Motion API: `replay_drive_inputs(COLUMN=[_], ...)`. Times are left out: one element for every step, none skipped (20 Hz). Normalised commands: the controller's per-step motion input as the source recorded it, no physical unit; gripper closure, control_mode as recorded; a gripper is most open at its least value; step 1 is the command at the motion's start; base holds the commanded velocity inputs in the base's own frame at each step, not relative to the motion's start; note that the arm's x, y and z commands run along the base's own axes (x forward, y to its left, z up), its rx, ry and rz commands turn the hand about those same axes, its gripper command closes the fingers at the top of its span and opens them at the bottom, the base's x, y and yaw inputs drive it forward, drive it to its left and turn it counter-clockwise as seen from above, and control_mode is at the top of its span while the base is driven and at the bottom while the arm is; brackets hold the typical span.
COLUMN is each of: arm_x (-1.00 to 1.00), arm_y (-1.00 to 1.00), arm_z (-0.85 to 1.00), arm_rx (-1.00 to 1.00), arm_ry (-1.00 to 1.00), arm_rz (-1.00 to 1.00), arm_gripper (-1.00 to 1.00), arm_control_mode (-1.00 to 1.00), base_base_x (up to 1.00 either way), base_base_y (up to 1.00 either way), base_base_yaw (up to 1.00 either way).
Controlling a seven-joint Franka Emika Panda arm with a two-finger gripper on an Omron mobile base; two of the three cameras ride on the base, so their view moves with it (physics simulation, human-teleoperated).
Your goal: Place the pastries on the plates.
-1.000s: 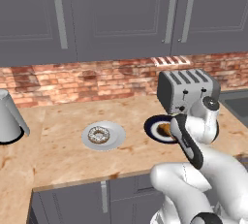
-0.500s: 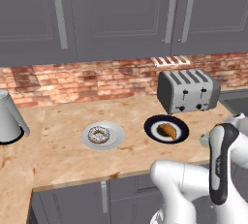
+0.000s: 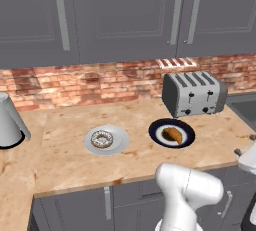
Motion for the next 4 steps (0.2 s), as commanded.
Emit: replay_drive_inputs(arm_x=[-1.00, -1.00, -1.00, -1.00], arm_y=[0.68, 1.00, 1.00, 1.00], arm_z=[0.00, 0.00, 0.00, 0.00], arm_rx=[0.00, -0.08, -0.16, -0.20], arm_ry=[-0.47, -0.33, -0.26, -0.26], arm_rz=[0.09, 0.06, 0.07, 0.05], arm_gripper=[-1.00, -1.00, -1.00, -1.00], arm_control_mode=[-1.00, -1.00, -1.00, -1.00], base_base_x=[0.00, 0.00, 0.00, 0.00], base_base_y=[0.00, 0.00, 0.00, 0.00], base_base_yaw=[0.00, 0.00, 0.00, 0.00])
